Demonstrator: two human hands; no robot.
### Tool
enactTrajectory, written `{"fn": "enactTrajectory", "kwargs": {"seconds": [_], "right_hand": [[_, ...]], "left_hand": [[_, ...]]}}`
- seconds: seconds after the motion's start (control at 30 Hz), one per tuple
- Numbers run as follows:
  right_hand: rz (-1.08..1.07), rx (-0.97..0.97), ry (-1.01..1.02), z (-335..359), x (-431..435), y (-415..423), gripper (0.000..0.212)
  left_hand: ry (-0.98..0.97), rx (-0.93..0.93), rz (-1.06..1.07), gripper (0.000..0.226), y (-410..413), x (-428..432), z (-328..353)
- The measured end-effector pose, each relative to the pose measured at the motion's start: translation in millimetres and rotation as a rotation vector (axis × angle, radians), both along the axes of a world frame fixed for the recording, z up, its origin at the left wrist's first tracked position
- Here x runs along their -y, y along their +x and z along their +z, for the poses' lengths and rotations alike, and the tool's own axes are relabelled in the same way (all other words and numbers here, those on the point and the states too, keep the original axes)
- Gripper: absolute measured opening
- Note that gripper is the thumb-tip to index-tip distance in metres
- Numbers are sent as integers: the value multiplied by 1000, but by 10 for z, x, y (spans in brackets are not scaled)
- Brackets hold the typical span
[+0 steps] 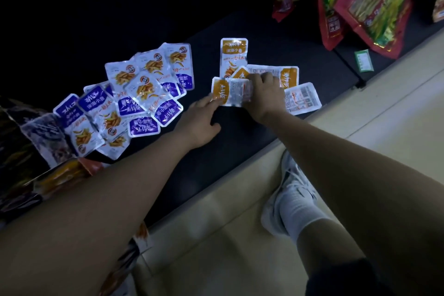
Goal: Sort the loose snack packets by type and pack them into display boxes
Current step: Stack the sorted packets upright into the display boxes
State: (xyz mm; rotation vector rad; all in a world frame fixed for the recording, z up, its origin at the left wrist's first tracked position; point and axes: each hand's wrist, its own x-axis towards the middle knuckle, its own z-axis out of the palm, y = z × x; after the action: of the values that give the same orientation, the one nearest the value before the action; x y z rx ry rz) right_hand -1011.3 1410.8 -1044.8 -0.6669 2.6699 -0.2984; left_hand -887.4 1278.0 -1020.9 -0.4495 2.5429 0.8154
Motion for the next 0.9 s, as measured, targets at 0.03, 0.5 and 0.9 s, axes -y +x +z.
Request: {"fn": "enactTrajectory", "kwargs": {"seconds": [0.03,0.5,0.9], "right_hand": [[-14,-22,-12,-32,-16,21,72],[85,551,-643,273,198,221,25],[21,706,-412,445,190,474,53]], "left_hand": [[-12,-3,10,66,-31,8,-34],[1204,-105,1210,52,-51,16,177],[974,-86,1150,10,448,117,225]]}}
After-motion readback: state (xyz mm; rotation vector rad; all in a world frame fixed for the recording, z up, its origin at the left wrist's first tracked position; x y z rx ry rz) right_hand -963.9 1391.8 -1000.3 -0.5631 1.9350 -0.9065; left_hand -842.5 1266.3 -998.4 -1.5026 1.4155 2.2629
